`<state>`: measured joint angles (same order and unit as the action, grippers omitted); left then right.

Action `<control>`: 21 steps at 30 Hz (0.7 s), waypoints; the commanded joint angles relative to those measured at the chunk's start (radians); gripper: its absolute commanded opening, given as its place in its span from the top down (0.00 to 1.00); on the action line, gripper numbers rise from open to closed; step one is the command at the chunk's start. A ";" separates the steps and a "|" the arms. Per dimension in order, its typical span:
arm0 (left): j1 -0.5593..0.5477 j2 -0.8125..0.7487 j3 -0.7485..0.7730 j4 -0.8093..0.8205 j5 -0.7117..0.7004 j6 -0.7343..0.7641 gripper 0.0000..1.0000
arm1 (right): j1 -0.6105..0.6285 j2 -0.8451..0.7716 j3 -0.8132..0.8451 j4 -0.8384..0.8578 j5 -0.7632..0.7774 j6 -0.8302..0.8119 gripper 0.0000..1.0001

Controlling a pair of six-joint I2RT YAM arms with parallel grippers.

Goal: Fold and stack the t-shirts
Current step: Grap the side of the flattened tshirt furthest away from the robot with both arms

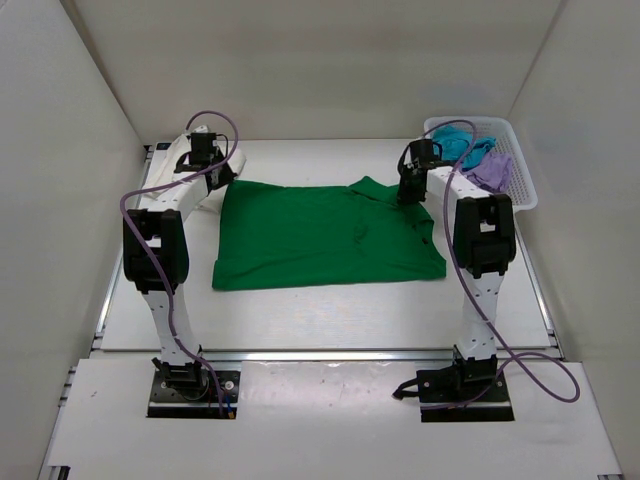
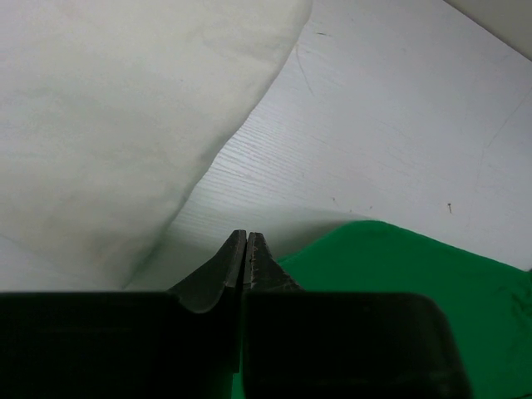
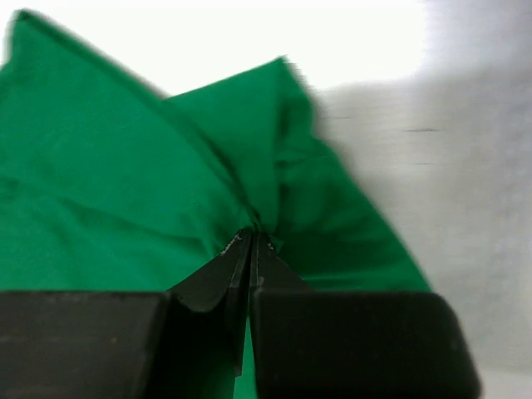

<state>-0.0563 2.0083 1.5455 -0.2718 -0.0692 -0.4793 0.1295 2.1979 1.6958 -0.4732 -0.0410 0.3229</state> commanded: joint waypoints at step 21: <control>0.035 -0.082 -0.019 0.008 0.022 -0.001 1.00 | -0.002 -0.220 0.018 0.007 0.084 -0.096 1.00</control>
<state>-0.0425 2.0064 1.5433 -0.2764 -0.0589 -0.4828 0.1249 2.0518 1.7294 -0.4416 0.0040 0.2577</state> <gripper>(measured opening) 0.108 0.001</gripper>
